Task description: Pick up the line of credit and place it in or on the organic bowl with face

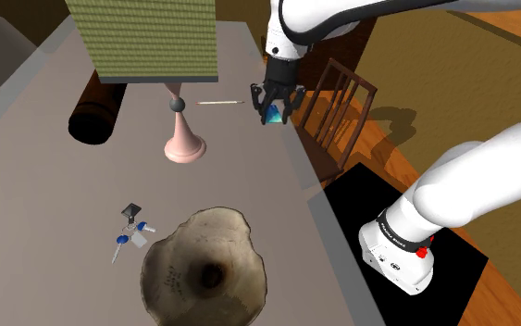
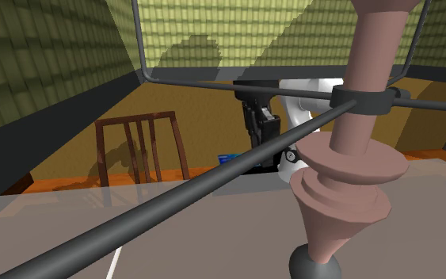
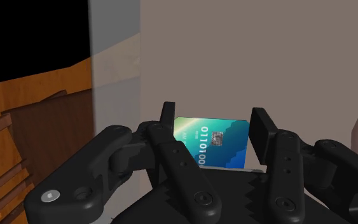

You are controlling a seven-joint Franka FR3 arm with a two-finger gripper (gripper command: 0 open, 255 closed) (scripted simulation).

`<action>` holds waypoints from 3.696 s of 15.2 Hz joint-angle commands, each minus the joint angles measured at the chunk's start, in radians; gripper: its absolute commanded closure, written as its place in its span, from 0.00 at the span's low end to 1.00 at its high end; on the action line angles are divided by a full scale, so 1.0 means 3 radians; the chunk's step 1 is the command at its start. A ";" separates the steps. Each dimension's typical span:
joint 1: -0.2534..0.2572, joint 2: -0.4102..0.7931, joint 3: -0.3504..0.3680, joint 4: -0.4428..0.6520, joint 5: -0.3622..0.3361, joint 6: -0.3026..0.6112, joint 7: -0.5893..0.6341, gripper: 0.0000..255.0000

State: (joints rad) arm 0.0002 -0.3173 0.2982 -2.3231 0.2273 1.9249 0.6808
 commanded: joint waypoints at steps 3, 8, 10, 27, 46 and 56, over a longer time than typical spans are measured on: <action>-0.0005 -0.0054 -0.0022 0.0134 -0.0009 -0.0189 0.0011 1.00; -0.0011 -0.0097 -0.0044 0.0320 -0.0021 -0.0418 0.0032 1.00; -0.0014 -0.0108 -0.0053 0.0400 -0.0026 -0.0508 0.0041 1.00; 0.0238 -0.0395 0.0307 0.0622 0.0224 -0.0892 0.0651 1.00; 0.0633 -0.0087 0.1569 0.1161 0.0538 -0.0691 0.2266 1.00; 0.0644 0.0524 0.2281 0.1543 0.0186 -0.0404 0.3067 1.00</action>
State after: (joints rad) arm 0.1928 -0.1614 0.9800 -1.8505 0.2833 1.7928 1.6001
